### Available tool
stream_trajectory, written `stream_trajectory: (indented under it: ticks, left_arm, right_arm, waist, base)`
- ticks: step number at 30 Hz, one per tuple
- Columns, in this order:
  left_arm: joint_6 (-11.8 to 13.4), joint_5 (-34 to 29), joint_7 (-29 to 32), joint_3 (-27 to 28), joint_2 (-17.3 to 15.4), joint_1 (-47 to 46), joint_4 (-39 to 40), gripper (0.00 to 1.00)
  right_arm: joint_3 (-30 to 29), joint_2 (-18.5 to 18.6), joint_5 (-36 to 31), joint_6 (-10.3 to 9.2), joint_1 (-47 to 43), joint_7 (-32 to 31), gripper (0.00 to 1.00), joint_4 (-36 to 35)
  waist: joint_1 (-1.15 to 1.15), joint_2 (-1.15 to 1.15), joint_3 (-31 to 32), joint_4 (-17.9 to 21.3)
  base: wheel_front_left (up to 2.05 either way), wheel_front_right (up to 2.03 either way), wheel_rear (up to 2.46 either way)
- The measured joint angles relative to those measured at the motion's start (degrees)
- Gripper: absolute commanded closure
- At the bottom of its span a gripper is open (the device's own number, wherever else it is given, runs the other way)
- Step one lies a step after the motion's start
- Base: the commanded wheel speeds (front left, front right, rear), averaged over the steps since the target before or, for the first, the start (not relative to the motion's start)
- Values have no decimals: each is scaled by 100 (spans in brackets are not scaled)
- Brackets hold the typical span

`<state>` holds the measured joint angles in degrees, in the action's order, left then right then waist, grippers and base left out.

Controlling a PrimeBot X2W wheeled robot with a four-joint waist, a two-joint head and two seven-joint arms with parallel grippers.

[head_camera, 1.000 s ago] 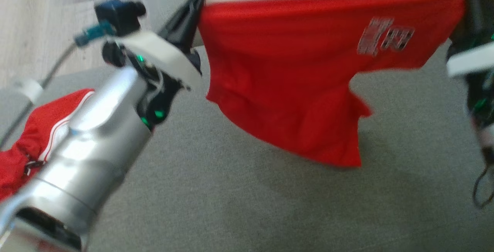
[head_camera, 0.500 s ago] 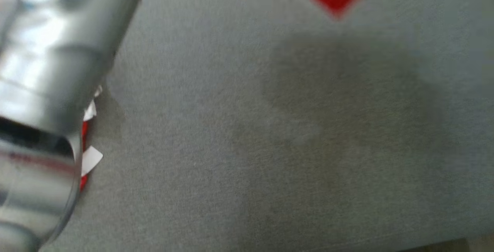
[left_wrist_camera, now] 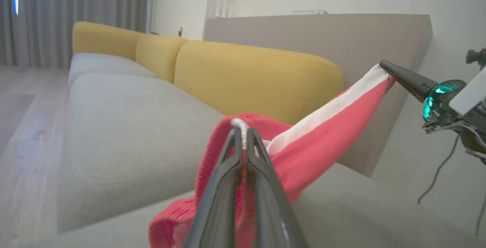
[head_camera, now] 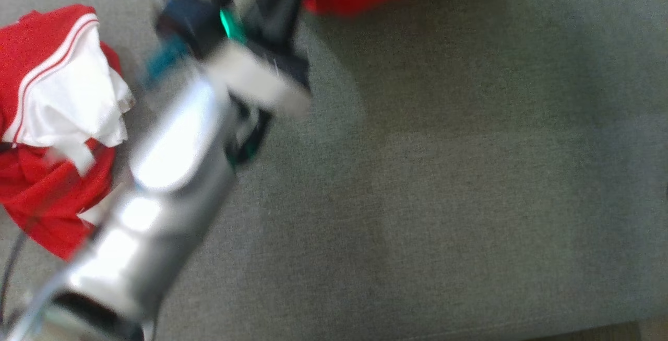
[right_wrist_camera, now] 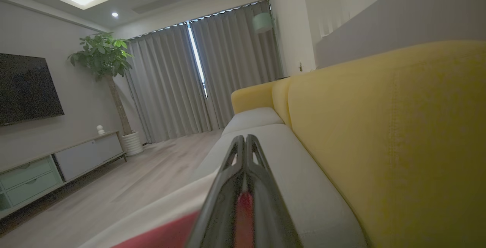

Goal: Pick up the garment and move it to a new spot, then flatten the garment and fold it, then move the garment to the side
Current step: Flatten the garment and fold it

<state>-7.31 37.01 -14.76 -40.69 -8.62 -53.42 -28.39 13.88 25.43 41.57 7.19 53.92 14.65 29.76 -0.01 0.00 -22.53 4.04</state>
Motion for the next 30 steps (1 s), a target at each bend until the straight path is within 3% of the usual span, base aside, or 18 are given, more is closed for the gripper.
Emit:
stream_trajectory:
  ticks: [9, 15, 19, 26, 30]
  left_arm:
    - [-26, -341, 0, -105, -105, 2244, 299, 100]
    - [-29, -631, 4, -385, -169, 3230, 547, 100]
    - [-26, -595, 4, -530, -486, 3705, 654, 100]
    - [-26, -381, 105, -821, -656, 4150, 1150, 100]
    - [-26, -322, 157, -865, -571, 3980, 1179, 100]
  right_arm:
    - [-266, 143, 467, 0, -2658, -199, 100, -648]
    - [-1060, 165, 580, 8, -4206, -403, 100, -1252]
    - [-1809, 124, 521, 8, -5092, -656, 100, -1863]
    - [-2696, -490, -149, 8, -5872, -1573, 100, -3237]
    - [-2771, -847, -402, 8, -5865, -2154, 100, -3566]
  waist:
    - [-1, 0, 712, 25]
    - [-1, 0, 1230, 87]
    - [-1, 0, 1468, 155]
    - [-1, 0, 1568, 100]
    - [0, 0, 1505, -113]
  base:
    - [0, 0, 0]
    - [0, 0, 0]
    - [0, 0, 0]
    - [0, 0, 0]
    - [0, 0, 0]
